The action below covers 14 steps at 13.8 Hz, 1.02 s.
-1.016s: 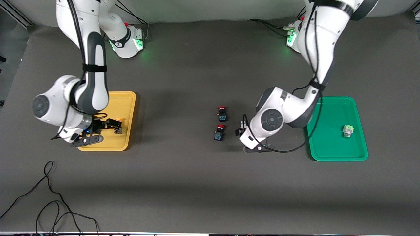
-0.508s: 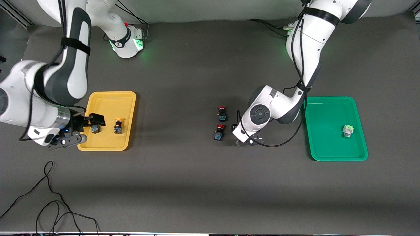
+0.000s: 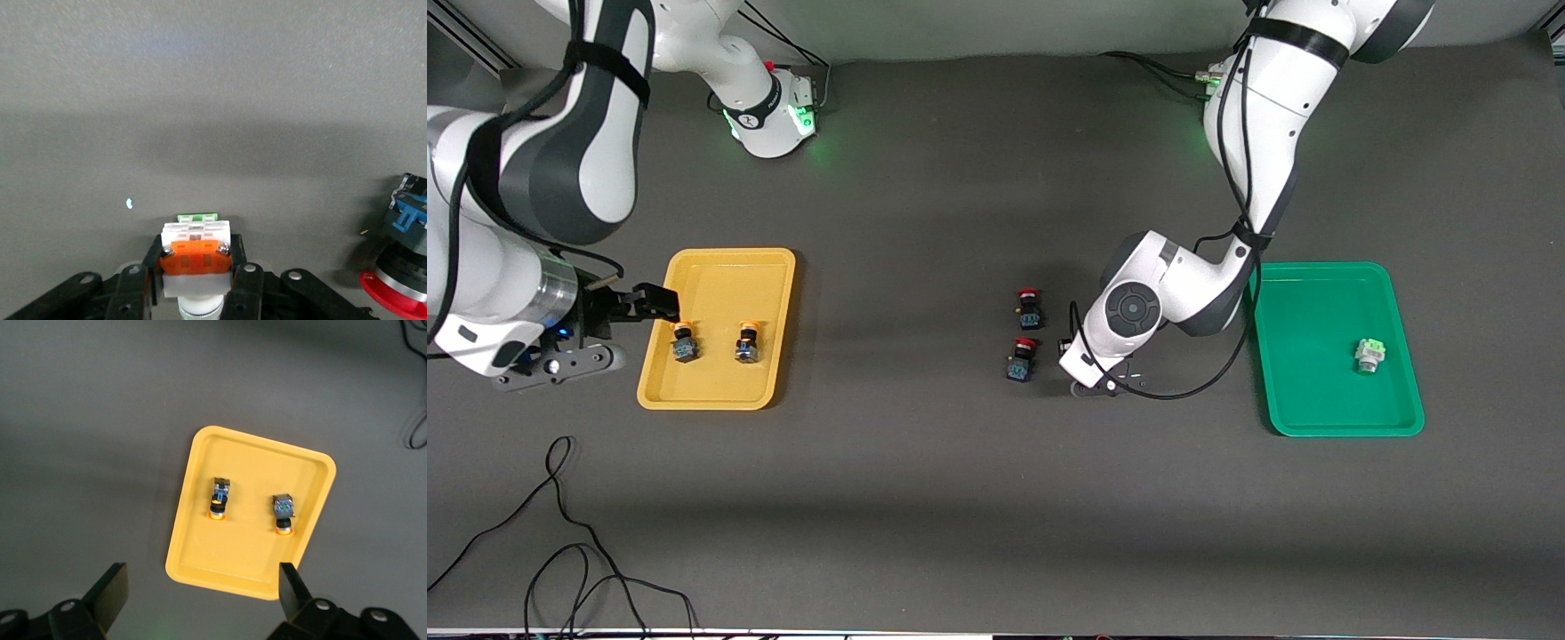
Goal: Place green and yellow buttons in trays
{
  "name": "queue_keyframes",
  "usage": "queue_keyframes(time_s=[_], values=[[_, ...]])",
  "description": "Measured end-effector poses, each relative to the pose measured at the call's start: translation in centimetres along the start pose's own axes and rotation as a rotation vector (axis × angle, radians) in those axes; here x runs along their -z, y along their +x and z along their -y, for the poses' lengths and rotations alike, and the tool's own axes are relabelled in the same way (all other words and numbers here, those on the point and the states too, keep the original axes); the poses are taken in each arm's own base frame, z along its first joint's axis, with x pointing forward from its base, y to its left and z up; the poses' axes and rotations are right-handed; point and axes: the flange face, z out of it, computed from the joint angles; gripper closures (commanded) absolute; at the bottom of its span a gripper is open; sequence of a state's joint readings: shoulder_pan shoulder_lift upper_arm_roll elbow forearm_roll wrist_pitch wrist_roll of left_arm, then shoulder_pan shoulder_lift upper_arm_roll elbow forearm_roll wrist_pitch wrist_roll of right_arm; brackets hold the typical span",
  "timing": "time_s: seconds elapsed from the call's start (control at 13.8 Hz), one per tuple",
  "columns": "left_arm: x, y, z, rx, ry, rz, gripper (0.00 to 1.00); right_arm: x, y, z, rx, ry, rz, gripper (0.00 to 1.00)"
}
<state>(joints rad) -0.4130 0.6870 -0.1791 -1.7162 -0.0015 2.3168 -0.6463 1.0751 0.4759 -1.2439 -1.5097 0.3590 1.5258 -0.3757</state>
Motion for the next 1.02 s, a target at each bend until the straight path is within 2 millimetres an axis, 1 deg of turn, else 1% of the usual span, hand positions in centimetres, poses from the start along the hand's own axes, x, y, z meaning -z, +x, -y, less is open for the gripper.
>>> queue_keyframes(time_s=[0.07, 0.15, 0.22, 0.29, 0.36, 0.44, 0.51, 0.58, 0.65, 0.73, 0.8, 0.87, 0.94, 1.02], values=[[1.0, 0.1, 0.2, 0.003, 0.01, 0.005, 1.0, 0.4, -0.3, 0.3, -0.017, -0.014, 0.007, 0.0], [2.6, 0.2, 0.5, 0.005, 0.028, 0.019, 1.0, 0.8, -0.5, 0.6, -0.027, -0.018, 0.011, 0.0], [5.2, 0.3, 0.9, 0.01, 0.051, 0.04, 1.0, 1.1, -0.7, 0.6, -0.033, -0.014, 0.012, 0.0], [8.4, 0.4, 1.5, 0.013, 0.075, 0.062, 1.0, 1.5, -1.0, 0.3, -0.036, -0.008, 0.012, 0.0], [12.0, 0.5, 2.4, 0.01, 0.098, 0.086, 1.0, 1.8, -1.4, -0.4, -0.037, 0.002, 0.011, 0.0], [15.8, 0.5, 3.7, -0.001, 0.119, 0.112, 1.0, 2.1, -1.8, -1.4, -0.037, 0.016, 0.009, 0.0], [19.5, 0.6, 5.4, -0.016, 0.136, 0.139, 1.0, 2.3, -2.3, -2.5, -0.04, 0.034, 0.006, 0.0], [23.0, 0.9, 7.6, -0.035, 0.145, 0.162, 1.0, 2.4, -3.0, -3.8, -0.047, 0.052, 0.002, 0.0], [25.9, 1.5, 10.3, -0.056, 0.143, 0.178, 1.0, 2.5, -3.7, -5.0, -0.055, 0.065, -0.003, 0.0], [28.1, 2.3, 13.3, -0.083, 0.134, 0.187, 1.0, 2.5, -4.4, -5.7, -0.058, 0.071, -0.01, 0.0], [29.6, 3.2, 16.5, -0.114, 0.12, 0.188, 1.0, 2.6, -5.1, -6.3, -0.059, 0.074, -0.016, 0.0], [30.5, 4.2, 20.1, -0.147, 0.107, 0.188, 1.0, 2.6, -5.8, -6.6, -0.059, 0.079, -0.023, 0.0], [30.8, 5.1, 23.6, -0.177, 0.093, 0.191, 1.0, 2.8, -6.5, -6.9, -0.062, 0.084, -0.031, 0.0], [30.7, 6.0, 27.0, -0.205, 0.075, 0.199, 1.0, 3.0, -7.0, -7.2, -0.066, 0.087, -0.036, 0.0]])
